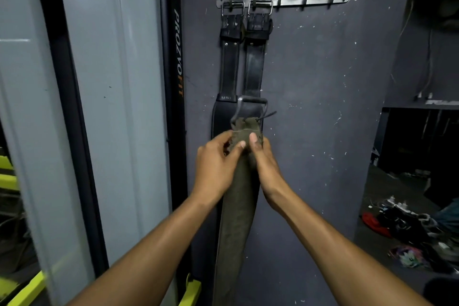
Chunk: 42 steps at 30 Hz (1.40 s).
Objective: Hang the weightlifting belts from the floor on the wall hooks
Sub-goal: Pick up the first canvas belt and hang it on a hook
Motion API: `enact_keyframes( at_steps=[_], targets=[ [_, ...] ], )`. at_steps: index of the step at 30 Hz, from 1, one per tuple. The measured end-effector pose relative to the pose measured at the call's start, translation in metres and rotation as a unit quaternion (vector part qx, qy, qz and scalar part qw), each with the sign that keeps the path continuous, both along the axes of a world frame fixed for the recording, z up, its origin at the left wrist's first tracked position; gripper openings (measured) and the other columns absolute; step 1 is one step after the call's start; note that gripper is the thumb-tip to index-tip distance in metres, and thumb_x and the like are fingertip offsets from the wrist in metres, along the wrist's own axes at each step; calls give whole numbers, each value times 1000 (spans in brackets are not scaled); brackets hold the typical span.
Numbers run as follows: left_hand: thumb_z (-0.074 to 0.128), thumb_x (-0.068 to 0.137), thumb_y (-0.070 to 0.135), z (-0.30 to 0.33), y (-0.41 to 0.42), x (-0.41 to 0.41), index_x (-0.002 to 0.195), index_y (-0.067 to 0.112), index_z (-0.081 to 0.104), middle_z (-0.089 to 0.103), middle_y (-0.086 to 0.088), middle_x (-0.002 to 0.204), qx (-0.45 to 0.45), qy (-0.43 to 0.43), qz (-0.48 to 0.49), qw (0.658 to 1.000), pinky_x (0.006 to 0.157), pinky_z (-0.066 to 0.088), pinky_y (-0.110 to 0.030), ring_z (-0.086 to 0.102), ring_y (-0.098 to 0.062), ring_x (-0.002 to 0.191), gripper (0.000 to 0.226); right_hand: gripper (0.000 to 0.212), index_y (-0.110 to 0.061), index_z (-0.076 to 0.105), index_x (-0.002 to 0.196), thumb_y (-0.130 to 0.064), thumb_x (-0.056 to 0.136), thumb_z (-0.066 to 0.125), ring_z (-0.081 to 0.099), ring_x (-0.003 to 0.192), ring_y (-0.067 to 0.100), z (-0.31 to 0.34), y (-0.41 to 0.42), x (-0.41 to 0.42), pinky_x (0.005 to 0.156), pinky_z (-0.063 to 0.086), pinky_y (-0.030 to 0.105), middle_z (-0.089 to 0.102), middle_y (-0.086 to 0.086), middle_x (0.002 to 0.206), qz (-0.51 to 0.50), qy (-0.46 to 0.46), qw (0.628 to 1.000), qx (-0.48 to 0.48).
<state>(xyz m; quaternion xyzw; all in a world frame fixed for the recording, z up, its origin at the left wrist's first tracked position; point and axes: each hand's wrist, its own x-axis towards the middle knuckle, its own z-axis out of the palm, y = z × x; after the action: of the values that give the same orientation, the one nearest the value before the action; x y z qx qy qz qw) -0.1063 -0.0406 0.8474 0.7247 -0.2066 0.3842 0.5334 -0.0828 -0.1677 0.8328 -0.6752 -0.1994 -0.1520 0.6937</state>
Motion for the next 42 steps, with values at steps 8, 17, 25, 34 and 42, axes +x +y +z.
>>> enact_keyframes(
  at_steps=[8,17,25,34,42],
  targets=[
    [71,87,43,-11,0,5,148,27,50,39,21,158,225,40,-71,971,121,35,-34,36,4,145,67,68,-20,53,149,-59,93,52,65,130,9,-20,-22,1,98,56,22,69,0,141,124,80,984,100],
    [73,89,35,-28,-17,-3,158,29,33,36,13,162,197,33,-55,978,121,24,-17,32,1,147,80,61,-19,69,130,-62,91,49,73,115,10,1,-27,-4,95,56,24,79,0,122,137,115,978,108],
    [57,101,10,-47,-6,6,128,15,63,79,0,86,-76,212,-154,962,47,52,-21,75,-11,72,28,26,-9,67,119,-29,103,65,76,107,29,-5,-27,15,97,62,49,79,12,113,-53,129,990,-5],
    [57,101,10,-20,-7,20,127,11,61,79,0,93,-195,203,-253,925,62,60,-34,75,-14,81,27,22,-4,73,109,-23,104,64,80,84,19,10,-39,-4,70,64,30,81,13,100,17,89,996,15],
    [62,96,0,-68,-31,20,116,4,67,78,-3,96,-184,230,-278,914,77,61,-28,75,-12,86,20,29,8,68,106,-21,102,67,77,94,31,32,-35,8,91,61,52,78,24,107,-81,18,996,18]
  ],
)
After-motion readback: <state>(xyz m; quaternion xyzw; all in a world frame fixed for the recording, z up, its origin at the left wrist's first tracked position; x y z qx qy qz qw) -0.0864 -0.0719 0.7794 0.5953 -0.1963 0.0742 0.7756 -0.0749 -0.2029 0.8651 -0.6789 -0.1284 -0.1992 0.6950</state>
